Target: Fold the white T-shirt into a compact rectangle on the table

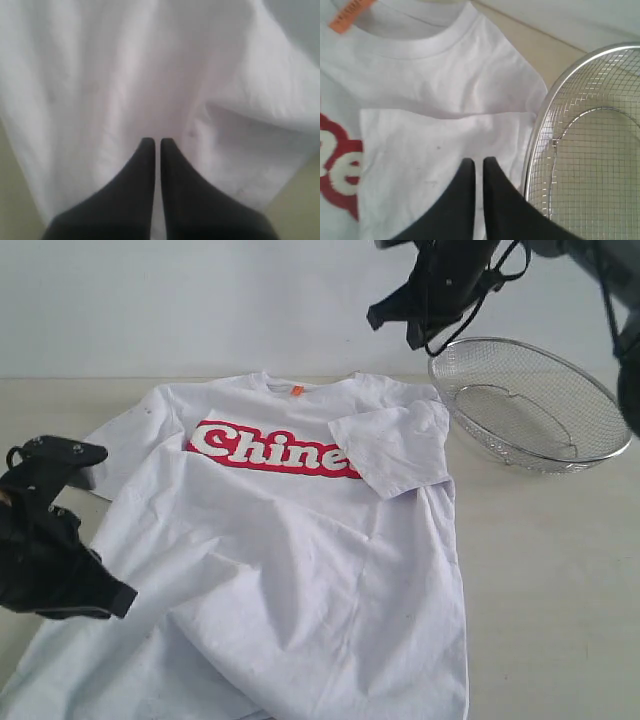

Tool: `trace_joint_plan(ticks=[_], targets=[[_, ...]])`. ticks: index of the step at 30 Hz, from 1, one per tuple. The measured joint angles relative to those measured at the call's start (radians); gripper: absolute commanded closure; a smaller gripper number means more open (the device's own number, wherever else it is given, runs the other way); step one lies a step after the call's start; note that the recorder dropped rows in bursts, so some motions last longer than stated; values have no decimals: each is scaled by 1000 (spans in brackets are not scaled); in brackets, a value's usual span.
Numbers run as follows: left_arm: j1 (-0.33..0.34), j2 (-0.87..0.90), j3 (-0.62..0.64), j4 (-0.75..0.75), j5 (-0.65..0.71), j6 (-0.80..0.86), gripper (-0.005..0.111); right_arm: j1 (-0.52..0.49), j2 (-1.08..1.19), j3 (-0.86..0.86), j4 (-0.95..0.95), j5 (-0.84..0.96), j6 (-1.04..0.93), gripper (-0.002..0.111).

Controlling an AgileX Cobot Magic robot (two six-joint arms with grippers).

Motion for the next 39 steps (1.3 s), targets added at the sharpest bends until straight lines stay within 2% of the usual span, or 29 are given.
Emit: trace_joint_plan(ticks=[4, 10, 14, 19, 25, 29, 32, 36, 39], targets=[[-17, -19, 75, -89, 34, 75, 102, 8, -133, 129, 61, 6, 0, 109], [-92, -36, 105, -197, 77, 164, 102, 52, -344, 465, 65, 8, 0, 109], [-119, -44, 105, -206, 78, 171, 102, 90, -453, 706, 69, 15, -10, 109], [-121, -46, 105, -187, 78, 161, 102, 122, -518, 948, 80, 13, -19, 109], [-123, -46, 105, -151, 101, 124, 102, 124, -520, 1202, 109, -116, -21, 109], [-123, -10, 105, -129, 103, 109, 102, 138, -520, 1286, 225, -192, -84, 109], [-123, 34, 105, -96, 109, 68, 102, 153, -520, 1314, 257, -213, -97, 109], [-123, 75, 107, 33, 117, -57, 102, 171, -520, 1374, 272, -244, -97, 109], [-123, 91, 107, 55, 110, -78, 102, 171, -520, 1395, 277, -283, -99, 109]])
